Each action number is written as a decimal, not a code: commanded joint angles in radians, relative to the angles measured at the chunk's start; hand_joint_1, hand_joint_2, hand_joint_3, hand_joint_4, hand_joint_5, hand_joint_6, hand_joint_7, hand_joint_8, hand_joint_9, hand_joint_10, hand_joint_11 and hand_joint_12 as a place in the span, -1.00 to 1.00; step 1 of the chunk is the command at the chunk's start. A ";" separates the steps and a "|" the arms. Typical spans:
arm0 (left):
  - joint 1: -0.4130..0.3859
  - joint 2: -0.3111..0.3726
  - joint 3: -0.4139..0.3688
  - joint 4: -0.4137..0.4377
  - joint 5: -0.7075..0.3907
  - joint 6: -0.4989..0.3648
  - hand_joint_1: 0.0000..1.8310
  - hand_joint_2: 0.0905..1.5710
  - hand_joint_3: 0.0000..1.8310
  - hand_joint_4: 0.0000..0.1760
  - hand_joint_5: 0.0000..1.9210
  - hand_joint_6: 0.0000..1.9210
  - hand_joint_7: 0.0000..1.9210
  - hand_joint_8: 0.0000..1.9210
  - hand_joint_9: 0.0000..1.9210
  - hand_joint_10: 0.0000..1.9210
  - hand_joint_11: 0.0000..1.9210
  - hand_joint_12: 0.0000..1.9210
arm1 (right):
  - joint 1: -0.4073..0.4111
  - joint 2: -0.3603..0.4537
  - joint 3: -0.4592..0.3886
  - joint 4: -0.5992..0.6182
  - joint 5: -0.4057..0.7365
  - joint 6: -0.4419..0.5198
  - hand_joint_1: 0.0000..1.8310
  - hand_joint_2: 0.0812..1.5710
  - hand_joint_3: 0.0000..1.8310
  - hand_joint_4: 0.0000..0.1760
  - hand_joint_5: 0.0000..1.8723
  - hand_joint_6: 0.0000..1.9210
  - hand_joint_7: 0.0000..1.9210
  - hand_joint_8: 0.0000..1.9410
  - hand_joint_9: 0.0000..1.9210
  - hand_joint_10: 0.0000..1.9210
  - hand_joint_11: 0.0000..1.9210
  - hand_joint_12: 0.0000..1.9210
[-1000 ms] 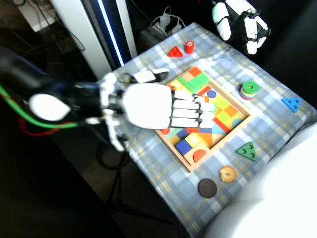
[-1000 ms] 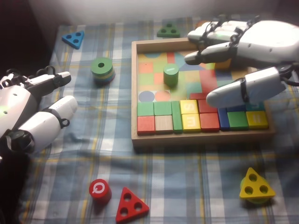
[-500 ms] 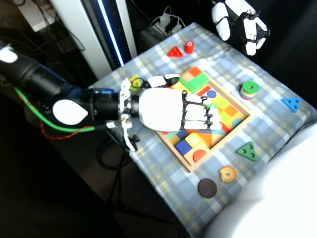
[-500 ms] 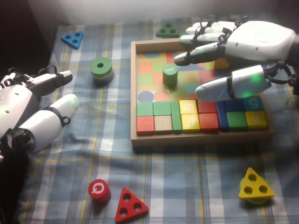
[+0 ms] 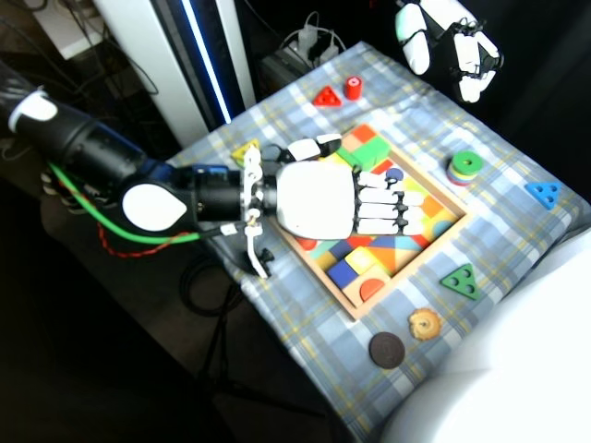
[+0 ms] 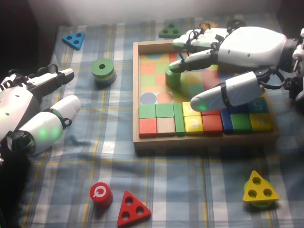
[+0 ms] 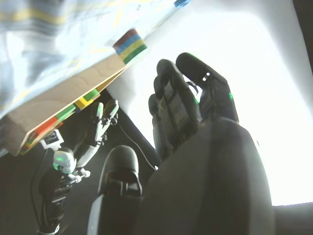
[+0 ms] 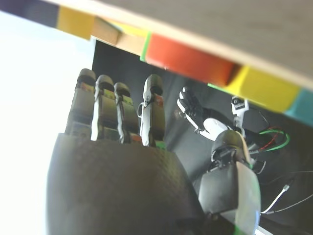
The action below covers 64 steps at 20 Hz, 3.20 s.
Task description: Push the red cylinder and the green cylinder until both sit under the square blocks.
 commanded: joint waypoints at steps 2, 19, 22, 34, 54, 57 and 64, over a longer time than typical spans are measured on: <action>-0.009 -0.003 0.005 0.038 -0.112 -0.003 -1.00 0.78 -1.00 -0.52 -0.56 -1.00 -0.53 -1.00 -0.49 -1.00 -1.00 0.13 | 0.015 -0.003 0.003 0.018 0.076 0.017 -1.00 0.14 -1.00 -0.58 -0.60 -0.99 -1.00 -1.00 -1.00 -1.00 -1.00 -1.00; -0.008 -0.001 0.001 0.030 -0.109 -0.003 -1.00 0.78 -0.99 -0.47 -0.55 -1.00 -0.51 -1.00 -0.47 -0.99 -1.00 0.20 | 0.014 0.192 -0.152 -0.156 -0.033 0.077 -1.00 0.14 -1.00 -0.53 -0.57 -1.00 -1.00 -1.00 -1.00 -1.00 -1.00 -1.00; -0.008 -0.001 0.001 0.027 -0.108 -0.003 -1.00 0.75 -1.00 -0.31 -0.55 -1.00 -0.50 -1.00 -0.48 -1.00 -1.00 0.19 | 0.003 0.238 -0.185 -0.156 -0.037 0.077 -1.00 0.19 -1.00 -0.88 -0.54 -0.99 -0.97 -0.99 -1.00 -1.00 -1.00 -1.00; -0.008 -0.001 0.000 0.024 -0.101 -0.003 -1.00 0.78 -1.00 -0.46 -0.56 -1.00 -0.51 -1.00 -0.48 -1.00 -1.00 0.16 | -0.020 0.331 -0.246 -0.160 -0.053 0.077 -1.00 0.21 -0.99 -0.08 -0.59 -0.99 -0.99 -1.00 -1.00 -1.00 -1.00 -1.00; -0.008 -0.003 0.001 0.018 -0.097 -0.003 -0.97 0.83 -1.00 -0.66 -0.54 -1.00 -0.51 -1.00 -0.47 -1.00 -1.00 0.21 | -0.010 0.313 -0.231 -0.048 -0.031 -0.018 -1.00 0.19 -0.99 0.45 -0.62 -1.00 -1.00 -1.00 -1.00 -1.00 -1.00 -1.00; -0.008 -0.003 0.000 0.018 -0.095 -0.003 -1.00 0.78 -1.00 -0.54 -0.56 -1.00 -0.51 -1.00 -0.48 -1.00 -1.00 0.19 | -0.024 0.297 -0.219 -0.049 -0.038 -0.018 -1.00 0.17 -1.00 -0.09 -0.60 -0.99 -1.00 -1.00 -1.00 -1.00 -1.00 -1.00; -0.007 -0.004 -0.001 0.016 -0.093 -0.003 -1.00 0.81 -1.00 -0.64 -0.56 -1.00 -0.52 -1.00 -0.47 -0.99 -1.00 0.22 | -0.049 0.295 -0.215 -0.050 -0.052 -0.018 -1.00 0.15 -1.00 -0.13 -0.61 -1.00 -0.99 -1.00 -1.00 -1.00 -1.00 -1.00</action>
